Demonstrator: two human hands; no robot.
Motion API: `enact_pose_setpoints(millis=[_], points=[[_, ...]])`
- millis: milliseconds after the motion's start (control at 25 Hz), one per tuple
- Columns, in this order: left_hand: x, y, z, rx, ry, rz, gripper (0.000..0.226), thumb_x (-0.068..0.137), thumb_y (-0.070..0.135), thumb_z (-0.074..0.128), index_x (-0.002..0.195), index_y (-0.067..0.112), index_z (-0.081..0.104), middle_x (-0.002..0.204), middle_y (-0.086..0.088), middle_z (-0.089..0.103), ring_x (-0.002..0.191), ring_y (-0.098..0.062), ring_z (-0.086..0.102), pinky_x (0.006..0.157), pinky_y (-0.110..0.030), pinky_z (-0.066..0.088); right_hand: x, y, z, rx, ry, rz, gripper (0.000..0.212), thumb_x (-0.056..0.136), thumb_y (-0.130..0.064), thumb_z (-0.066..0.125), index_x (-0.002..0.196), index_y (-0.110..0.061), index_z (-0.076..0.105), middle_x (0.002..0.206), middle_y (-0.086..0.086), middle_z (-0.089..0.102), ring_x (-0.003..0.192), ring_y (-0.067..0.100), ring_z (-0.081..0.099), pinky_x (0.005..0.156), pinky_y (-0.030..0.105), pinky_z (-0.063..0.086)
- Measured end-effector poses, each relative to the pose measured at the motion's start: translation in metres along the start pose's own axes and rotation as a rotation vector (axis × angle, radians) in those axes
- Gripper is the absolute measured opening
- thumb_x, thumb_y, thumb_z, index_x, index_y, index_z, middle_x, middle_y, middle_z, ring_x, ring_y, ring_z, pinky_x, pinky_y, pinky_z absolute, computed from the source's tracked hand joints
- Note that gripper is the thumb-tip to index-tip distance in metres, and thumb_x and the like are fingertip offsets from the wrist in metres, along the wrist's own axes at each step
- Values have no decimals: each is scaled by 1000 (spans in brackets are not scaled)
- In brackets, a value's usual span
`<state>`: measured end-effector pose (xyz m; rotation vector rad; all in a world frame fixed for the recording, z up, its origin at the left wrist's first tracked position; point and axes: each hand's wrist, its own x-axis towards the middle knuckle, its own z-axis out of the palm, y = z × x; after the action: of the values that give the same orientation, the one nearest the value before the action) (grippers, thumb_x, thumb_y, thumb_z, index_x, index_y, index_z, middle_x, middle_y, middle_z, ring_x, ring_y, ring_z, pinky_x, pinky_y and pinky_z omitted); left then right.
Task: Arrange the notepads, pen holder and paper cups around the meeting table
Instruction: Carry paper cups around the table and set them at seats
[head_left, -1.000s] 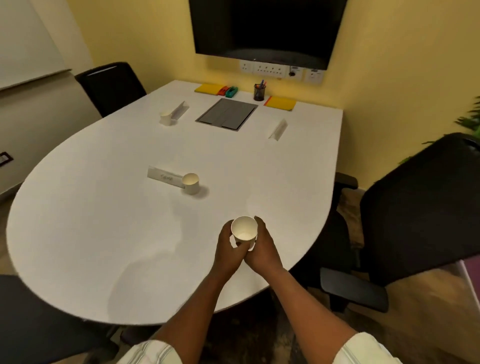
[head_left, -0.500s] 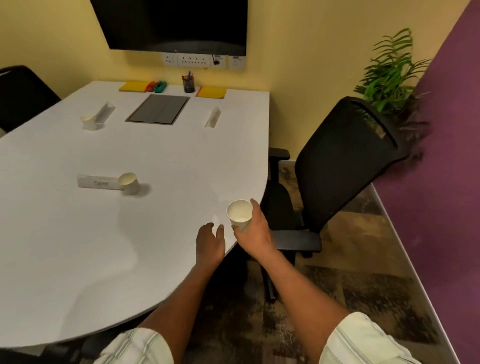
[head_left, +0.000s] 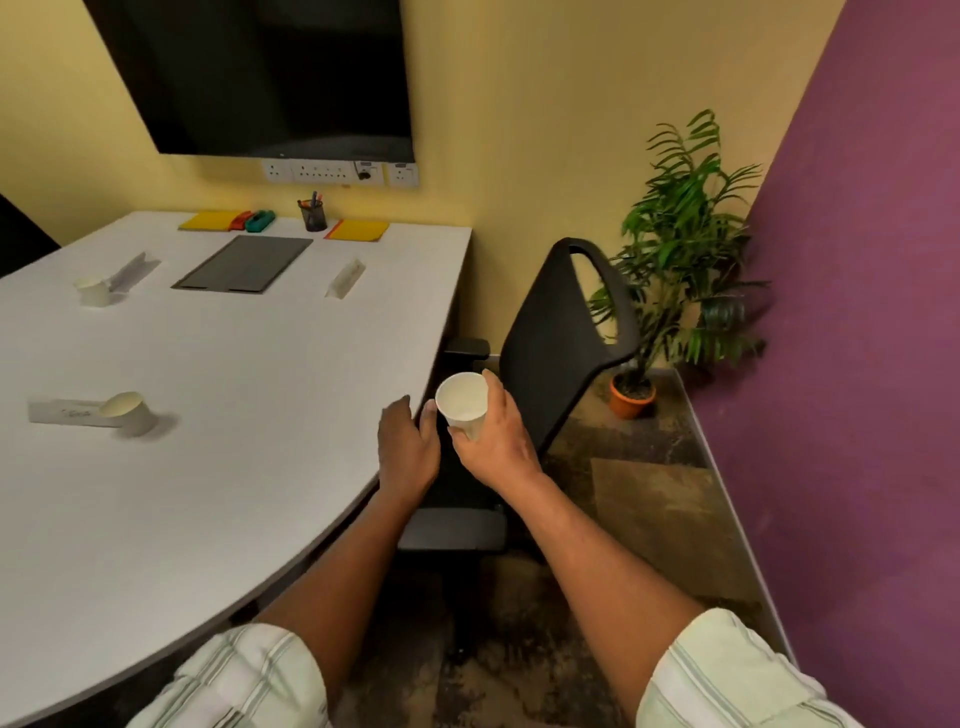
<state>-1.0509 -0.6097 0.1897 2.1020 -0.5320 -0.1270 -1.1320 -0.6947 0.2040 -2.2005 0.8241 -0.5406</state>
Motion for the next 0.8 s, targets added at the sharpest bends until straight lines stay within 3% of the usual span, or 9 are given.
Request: enact_pose_setpoints(millis=[360, 560, 800], points=[[45, 160, 116, -8, 43, 118, 49, 97, 35, 39, 136, 6, 43, 140, -17, 48, 130, -30, 44, 108, -41, 35, 81, 61, -149, 3, 144, -125, 91, 81, -26, 69, 151, -17, 12, 145, 13, 34, 132, 31, 38, 105, 44, 42], [106, 201, 170, -61, 112, 166, 75, 86, 62, 23, 113, 1, 57, 116, -21, 61, 111, -35, 55, 95, -51, 45, 149, 84, -197, -8, 213, -150, 89, 80, -22, 70, 150, -13, 16, 146, 15, 34, 133, 30, 38, 107, 38, 40], [218, 246, 245, -69, 129, 174, 67, 87, 57, 23, 112, 6, 58, 113, -14, 63, 108, -29, 56, 93, -49, 46, 281, 115, -225, -5, 172, -148, 88, 81, -21, 70, 150, -9, 15, 147, 16, 32, 135, 30, 36, 109, 35, 37]])
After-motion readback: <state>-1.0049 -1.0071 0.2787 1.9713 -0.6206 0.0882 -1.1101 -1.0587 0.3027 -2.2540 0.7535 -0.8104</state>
